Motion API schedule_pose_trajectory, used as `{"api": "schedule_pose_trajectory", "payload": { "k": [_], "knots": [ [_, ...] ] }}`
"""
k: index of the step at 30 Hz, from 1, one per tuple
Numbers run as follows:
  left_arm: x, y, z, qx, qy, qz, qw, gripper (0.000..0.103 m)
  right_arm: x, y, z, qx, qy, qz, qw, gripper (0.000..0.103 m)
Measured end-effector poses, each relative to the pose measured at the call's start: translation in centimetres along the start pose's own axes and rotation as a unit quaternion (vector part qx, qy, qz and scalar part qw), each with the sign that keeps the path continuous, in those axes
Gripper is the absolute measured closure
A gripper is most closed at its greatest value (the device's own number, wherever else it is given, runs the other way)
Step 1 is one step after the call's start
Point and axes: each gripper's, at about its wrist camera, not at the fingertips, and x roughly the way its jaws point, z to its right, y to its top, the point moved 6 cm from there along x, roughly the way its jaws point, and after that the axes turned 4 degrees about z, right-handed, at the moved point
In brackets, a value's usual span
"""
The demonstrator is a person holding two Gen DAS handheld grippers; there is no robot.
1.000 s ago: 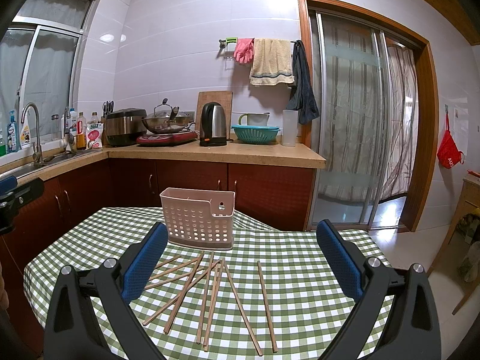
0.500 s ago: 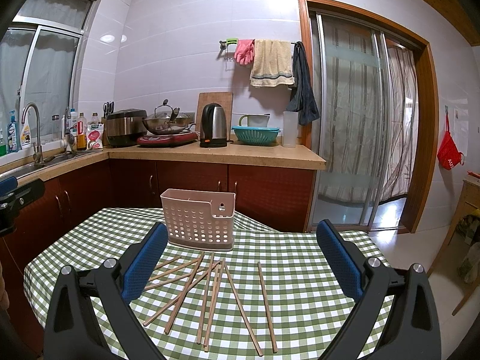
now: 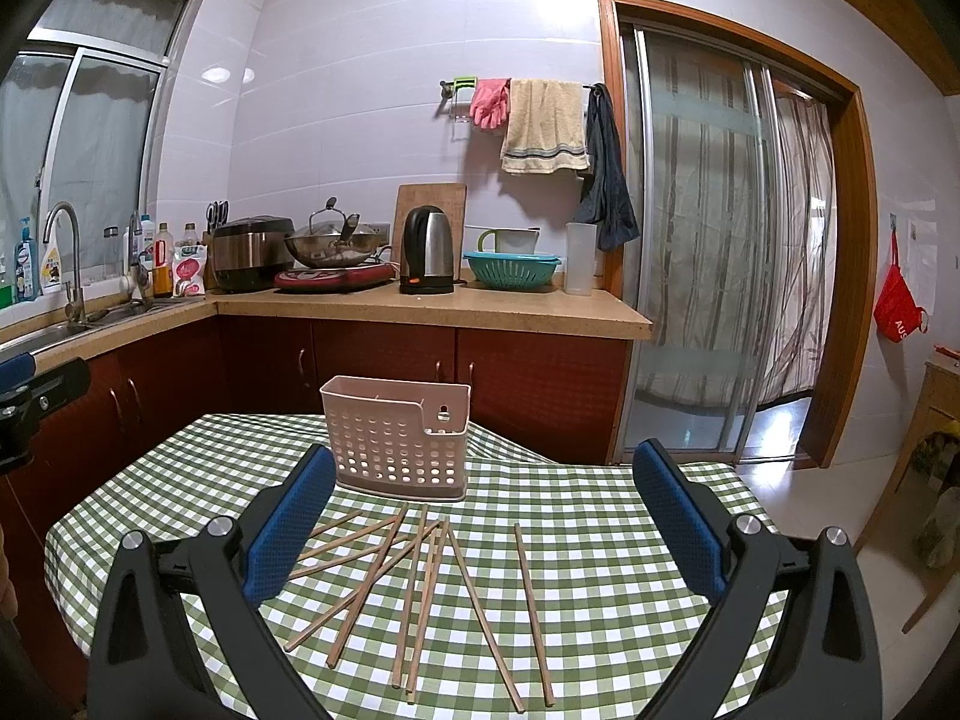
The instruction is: Organize utensils
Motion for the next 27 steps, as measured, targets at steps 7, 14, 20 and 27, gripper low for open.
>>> {"api": "schedule_pose_trajectory", "payload": {
  "k": [7,14,20,27],
  "knots": [
    [1.8,-1.9,-0.2,0.003,-0.002,-0.024,0.9997,0.004,1.4,-1.5,0.2,-0.001,0.005,-0.018,1.0,0.006],
    [6.6,-6.1,-1.3,0.005,-0.004,-0.082,0.9966,0.004,5.1,-5.9,1.2,0.008,0.015,-0.072,0.997,0.006],
    [10.5,-11.1,-2.9,0.018,0.009,-0.137,0.9904,0.004,7.8,-9.6,1.7,0.009,0.017,-0.123,0.992,0.006],
    [13.4,-15.3,-4.5,0.038,0.027,-0.178,0.983,0.007,10.1,-13.2,1.6,0.002,0.02,-0.149,0.989,0.006]
  ]
}}
